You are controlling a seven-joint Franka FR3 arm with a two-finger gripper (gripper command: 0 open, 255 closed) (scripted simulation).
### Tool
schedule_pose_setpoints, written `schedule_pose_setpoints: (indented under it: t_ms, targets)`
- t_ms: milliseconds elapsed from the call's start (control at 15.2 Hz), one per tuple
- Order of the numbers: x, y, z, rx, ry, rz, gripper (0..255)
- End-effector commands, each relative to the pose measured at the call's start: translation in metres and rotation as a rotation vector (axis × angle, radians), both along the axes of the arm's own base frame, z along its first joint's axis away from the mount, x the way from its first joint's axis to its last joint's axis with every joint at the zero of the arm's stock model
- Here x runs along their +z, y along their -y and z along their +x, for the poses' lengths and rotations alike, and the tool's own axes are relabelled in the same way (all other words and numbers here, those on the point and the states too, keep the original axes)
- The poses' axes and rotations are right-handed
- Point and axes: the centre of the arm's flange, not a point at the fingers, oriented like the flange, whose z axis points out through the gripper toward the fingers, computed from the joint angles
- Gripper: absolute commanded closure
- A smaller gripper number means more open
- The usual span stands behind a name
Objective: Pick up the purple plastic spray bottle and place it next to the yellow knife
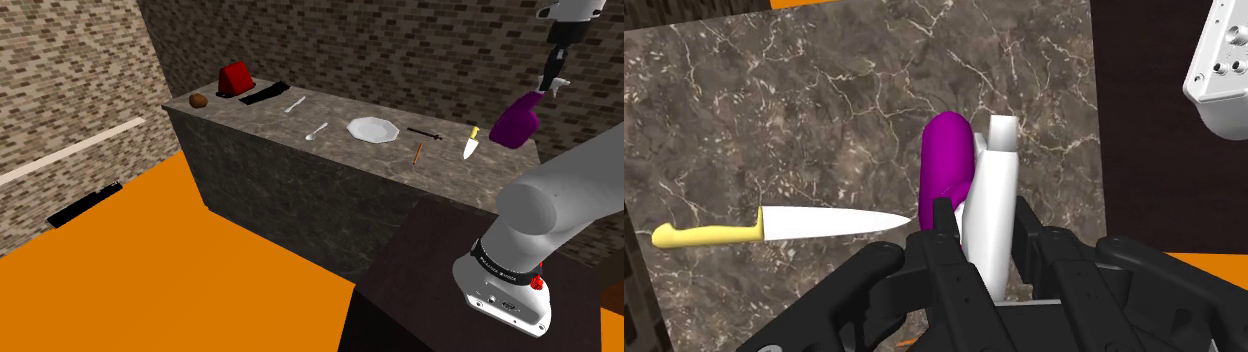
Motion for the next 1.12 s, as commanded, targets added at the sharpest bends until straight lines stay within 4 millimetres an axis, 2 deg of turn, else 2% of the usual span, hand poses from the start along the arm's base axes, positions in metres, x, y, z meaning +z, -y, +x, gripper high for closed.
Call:
schedule_pose_setpoints:
  t_ms: [0, 1056]
  targets:
    - [-0.01, 0.0, 0.0, 0.0, 0.0, -0.001, 255]
    - [-0.095, 0.0, 0.0, 0.0, 0.0, -0.001, 255]
